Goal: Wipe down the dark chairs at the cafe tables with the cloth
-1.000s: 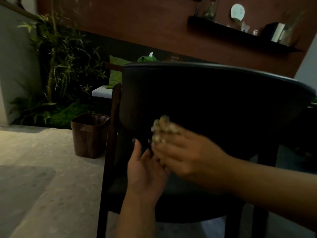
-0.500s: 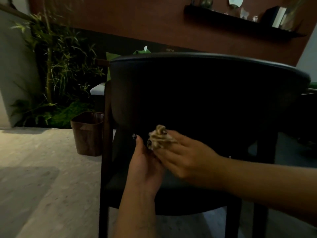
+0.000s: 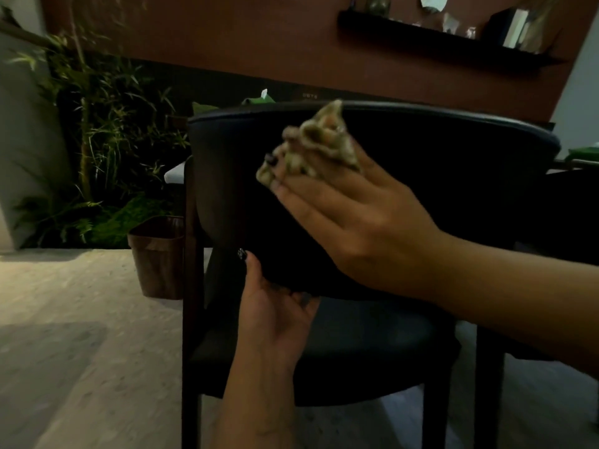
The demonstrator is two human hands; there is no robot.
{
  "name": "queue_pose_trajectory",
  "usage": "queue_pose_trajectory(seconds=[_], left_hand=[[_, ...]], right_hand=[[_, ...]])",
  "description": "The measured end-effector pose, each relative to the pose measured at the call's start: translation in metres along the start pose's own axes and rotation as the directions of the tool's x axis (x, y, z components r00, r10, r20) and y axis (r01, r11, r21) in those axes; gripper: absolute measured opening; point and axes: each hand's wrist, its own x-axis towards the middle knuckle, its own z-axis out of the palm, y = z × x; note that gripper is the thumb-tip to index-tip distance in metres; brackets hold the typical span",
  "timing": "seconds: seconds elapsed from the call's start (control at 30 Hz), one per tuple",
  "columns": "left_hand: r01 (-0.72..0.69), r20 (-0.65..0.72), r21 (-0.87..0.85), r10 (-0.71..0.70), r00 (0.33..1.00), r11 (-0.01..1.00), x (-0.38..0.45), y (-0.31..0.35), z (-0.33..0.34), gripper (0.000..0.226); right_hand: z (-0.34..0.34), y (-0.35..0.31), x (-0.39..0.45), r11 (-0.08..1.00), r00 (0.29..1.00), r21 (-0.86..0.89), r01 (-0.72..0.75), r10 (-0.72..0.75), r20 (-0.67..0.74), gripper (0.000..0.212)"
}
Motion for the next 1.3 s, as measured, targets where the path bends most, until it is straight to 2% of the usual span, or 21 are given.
queue_pose_trajectory(seconds=[0.07,0.17,0.2,0.27,0.33,0.37,0.4,0.43,0.5,0.57,0.6,0.67,0.77,0.83,0.9,0.97,1.03,1.1,1.13,1.2,1.3], left_hand=[[0.007,0.018,-0.021,-0.007,1.0,1.0,-0.001,0.001,0.001,0.064],[0.029,0.051,-0.039,-0.027,0.998,0.999,-0.001,0.001,0.002,0.066],[0.032,0.055,-0.04,-0.029,0.998,0.999,-0.001,0.001,0.002,0.065],[0.042,0.076,-0.041,-0.039,0.996,0.998,-0.002,0.002,0.001,0.061],[0.062,0.114,-0.069,-0.053,0.992,0.996,-0.002,0.005,-0.002,0.058],[0.069,0.119,-0.084,-0.059,0.991,0.994,-0.003,0.004,-0.003,0.057],[0.072,0.117,-0.089,-0.061,0.991,0.993,-0.003,0.004,-0.004,0.056],[0.068,0.114,-0.093,-0.057,0.992,0.993,-0.002,0.003,-0.003,0.055],[0.045,0.094,-0.082,-0.037,0.995,0.996,0.0,0.0,-0.001,0.057],[0.03,0.082,-0.036,-0.027,0.996,0.999,0.003,-0.003,-0.001,0.06],[0.041,0.088,-0.029,-0.038,0.995,0.999,0.003,-0.006,0.0,0.061],[0.073,0.106,-0.034,-0.069,0.992,0.997,0.003,-0.01,0.0,0.067],[0.08,0.144,-0.106,-0.064,0.988,0.991,0.004,-0.011,-0.001,0.066],[0.07,0.136,-0.124,-0.053,0.989,0.99,0.003,-0.012,-0.002,0.065],[0.059,0.104,-0.101,-0.049,0.993,0.993,0.003,-0.013,-0.003,0.066],[0.078,0.1,-0.114,-0.067,0.993,0.99,0.002,-0.013,0.0,0.066],[0.06,0.087,-0.12,-0.049,0.995,0.991,0.002,-0.016,0.003,0.066],[0.036,0.043,-0.065,-0.033,0.999,0.997,0.003,-0.02,0.006,0.075],[0.034,0.031,-0.052,-0.032,0.999,0.998,0.003,-0.022,0.007,0.077],[-0.001,0.015,-0.051,0.001,1.0,0.999,0.002,-0.025,0.008,0.074],[-0.012,0.005,-0.089,0.013,1.0,0.996,0.0,-0.022,0.015,0.069]], right_hand=[[-0.001,0.005,0.003,0.999,1.0,0.031,0.01,-0.01,0.017,0.031],[0.004,0.004,0.005,0.998,0.998,0.027,-0.054,0.055,-0.031,0.032],[0.007,-0.002,0.0,0.999,0.999,0.023,-0.029,0.029,-0.022,0.033],[0.014,-0.02,-0.022,0.989,0.983,0.015,0.145,-0.146,0.112,0.035],[0.015,-0.033,-0.042,0.942,0.89,0.022,0.335,-0.324,0.322,0.037],[0.015,-0.035,-0.046,0.929,0.86,0.032,0.37,-0.355,0.368,0.036],[0.014,-0.034,-0.046,0.937,0.872,0.053,0.344,-0.34,0.352,0.035],[0.012,-0.03,-0.041,0.96,0.918,0.083,0.266,-0.278,0.282,0.033],[0.005,-0.014,-0.025,0.988,0.997,0.147,0.046,-0.055,0.06,0.032],[-0.001,0.003,-0.008,0.986,0.984,0.096,-0.137,0.146,-0.103,0.033],[-0.001,0.008,-0.005,0.981,0.971,0.044,-0.187,0.192,-0.14,0.032],[0.005,0.002,-0.01,0.986,0.977,0.014,-0.164,0.164,-0.137,0.029],[0.019,-0.032,-0.041,0.996,0.995,0.07,0.057,-0.062,0.075,0.032],[0.023,-0.048,-0.066,0.973,0.934,0.094,0.213,-0.231,0.273,0.035],[0.022,-0.053,-0.074,0.96,0.888,0.109,0.259,-0.281,0.365,0.036],[0.018,-0.045,-0.064,0.976,0.94,0.149,0.158,-0.195,0.279,0.036],[0.009,-0.021,-0.04,0.982,0.998,0.188,-0.024,0.013,0.059,0.035],[0.003,0.003,-0.022,0.977,0.98,0.144,-0.155,0.17,-0.104,0.034],[0.003,0.007,-0.019,0.978,0.971,0.11,-0.178,0.192,-0.139,0.033],[0.007,-0.001,-0.029,0.988,0.984,0.106,-0.116,0.129,-0.119,0.031],[0.01,-0.019,-0.057,0.993,0.993,0.079,0.093,-0.098,0.064,0.033]])
